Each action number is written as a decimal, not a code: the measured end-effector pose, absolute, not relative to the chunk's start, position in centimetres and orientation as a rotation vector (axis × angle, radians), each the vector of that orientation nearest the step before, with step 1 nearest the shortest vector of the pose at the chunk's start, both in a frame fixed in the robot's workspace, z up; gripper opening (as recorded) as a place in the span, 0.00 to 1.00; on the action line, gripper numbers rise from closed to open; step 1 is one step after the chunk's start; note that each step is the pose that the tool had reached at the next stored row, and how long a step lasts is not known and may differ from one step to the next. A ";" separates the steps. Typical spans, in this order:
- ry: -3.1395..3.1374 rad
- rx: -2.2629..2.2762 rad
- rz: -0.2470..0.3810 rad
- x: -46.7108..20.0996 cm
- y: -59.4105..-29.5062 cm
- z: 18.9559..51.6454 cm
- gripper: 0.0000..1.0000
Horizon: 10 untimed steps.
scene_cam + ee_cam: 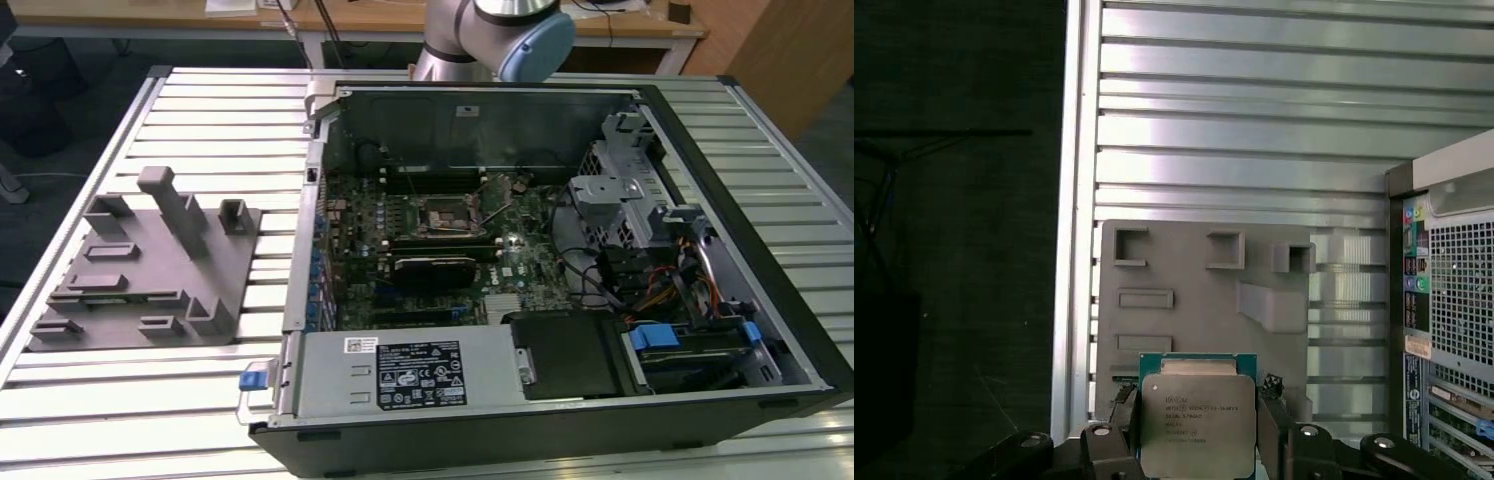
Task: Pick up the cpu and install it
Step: 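Pick up the cpu and move it towards the insertion slot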
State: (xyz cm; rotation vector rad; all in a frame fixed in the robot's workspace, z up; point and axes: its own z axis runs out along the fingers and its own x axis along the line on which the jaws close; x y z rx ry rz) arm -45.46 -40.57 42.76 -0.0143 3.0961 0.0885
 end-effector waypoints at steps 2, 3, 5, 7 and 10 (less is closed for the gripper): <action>3.096 -0.014 0.088 -45.1 -40.6 42.8 0.55; 3.096 -0.014 0.088 -45.0 -40.6 42.8 0.55; 3.096 -0.014 0.088 -44.6 -40.6 42.8 0.55; 3.096 -0.014 0.087 -44.3 -40.6 42.8 0.55; 3.096 -0.014 0.086 -43.9 -40.6 42.8 0.55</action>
